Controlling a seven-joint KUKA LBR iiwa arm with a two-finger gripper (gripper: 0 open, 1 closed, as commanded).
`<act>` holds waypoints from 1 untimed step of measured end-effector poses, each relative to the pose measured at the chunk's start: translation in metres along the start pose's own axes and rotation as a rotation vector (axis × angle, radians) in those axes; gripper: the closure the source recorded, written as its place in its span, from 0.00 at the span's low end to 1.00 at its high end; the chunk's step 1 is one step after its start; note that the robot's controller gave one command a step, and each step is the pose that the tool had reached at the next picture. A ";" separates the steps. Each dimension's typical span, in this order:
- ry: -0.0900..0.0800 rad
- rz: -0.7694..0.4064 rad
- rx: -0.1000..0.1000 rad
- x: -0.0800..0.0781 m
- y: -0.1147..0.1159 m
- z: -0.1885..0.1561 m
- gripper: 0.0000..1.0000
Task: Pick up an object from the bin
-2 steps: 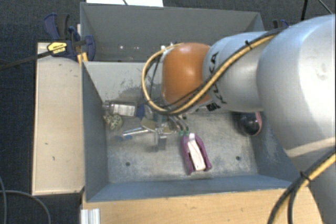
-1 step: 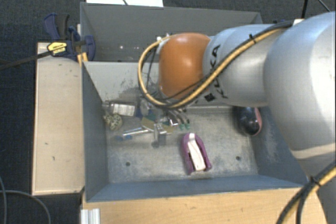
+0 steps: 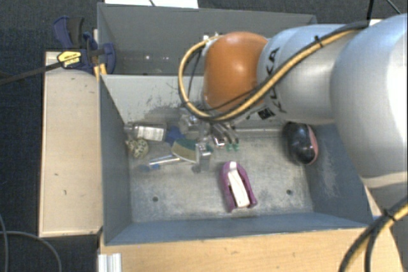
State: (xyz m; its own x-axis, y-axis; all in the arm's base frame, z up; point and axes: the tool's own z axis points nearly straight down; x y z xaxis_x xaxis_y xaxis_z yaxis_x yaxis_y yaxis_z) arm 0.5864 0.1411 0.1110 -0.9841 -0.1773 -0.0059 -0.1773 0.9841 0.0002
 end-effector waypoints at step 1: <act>-0.011 -0.041 -0.001 -0.008 0.022 0.037 0.00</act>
Offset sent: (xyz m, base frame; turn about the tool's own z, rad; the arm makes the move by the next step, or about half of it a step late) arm -0.0006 0.0219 -0.0410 -0.0496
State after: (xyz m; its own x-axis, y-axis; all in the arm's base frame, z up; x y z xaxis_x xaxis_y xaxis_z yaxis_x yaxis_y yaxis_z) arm 0.5905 0.1639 0.0737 -0.9758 -0.2179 -0.0167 -0.2180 0.9760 0.0005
